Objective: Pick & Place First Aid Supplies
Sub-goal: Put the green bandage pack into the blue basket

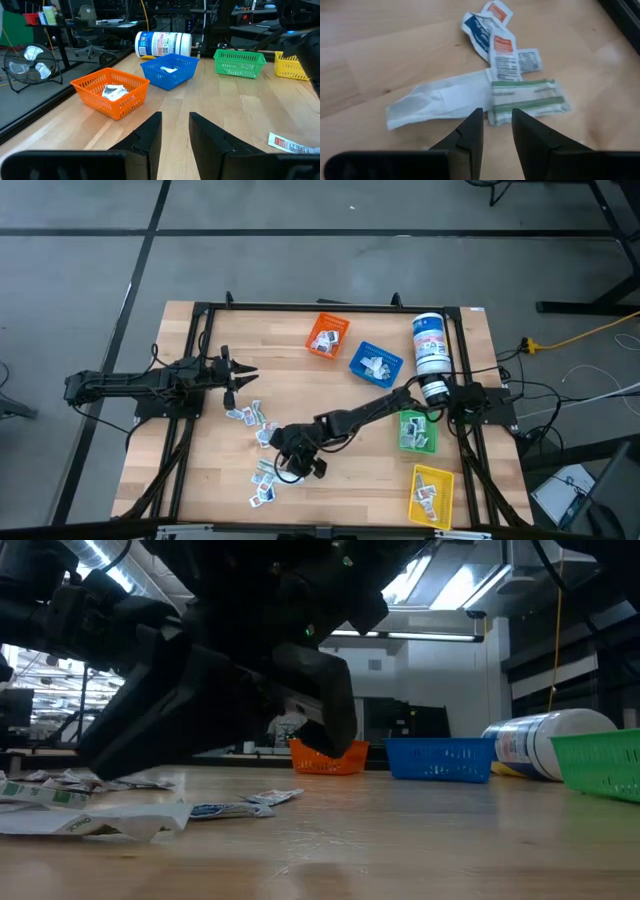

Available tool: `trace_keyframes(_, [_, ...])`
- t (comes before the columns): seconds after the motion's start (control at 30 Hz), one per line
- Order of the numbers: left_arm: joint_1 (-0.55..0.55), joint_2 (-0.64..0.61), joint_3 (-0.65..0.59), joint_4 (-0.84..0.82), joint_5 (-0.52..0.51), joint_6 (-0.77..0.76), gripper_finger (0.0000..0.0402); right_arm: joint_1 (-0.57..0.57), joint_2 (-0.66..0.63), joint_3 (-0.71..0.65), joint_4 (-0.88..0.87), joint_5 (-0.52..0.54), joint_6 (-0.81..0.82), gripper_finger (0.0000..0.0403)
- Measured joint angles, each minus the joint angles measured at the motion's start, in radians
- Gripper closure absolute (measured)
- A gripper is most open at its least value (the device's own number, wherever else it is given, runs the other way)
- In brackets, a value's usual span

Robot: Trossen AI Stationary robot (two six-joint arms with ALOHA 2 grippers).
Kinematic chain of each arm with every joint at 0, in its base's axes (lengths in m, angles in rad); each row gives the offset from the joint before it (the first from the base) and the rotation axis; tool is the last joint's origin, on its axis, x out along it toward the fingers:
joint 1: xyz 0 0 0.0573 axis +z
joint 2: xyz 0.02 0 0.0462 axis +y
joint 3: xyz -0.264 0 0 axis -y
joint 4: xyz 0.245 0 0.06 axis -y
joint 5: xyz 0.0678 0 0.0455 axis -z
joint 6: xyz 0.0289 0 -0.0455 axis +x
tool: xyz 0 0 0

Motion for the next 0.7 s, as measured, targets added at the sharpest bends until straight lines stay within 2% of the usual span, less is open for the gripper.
trace_keyframes(0.47, [0.000,0.000,0.000,0.000,0.000,0.000,0.0311,0.006,0.022,0.003,0.014,-0.021,-0.008,0.0301])
trace_keyframes(0.7, [0.000,0.000,0.000,0.000,0.000,0.000,0.0309,0.006,0.056,0.073,-0.015,-0.027,-0.011,0.0301])
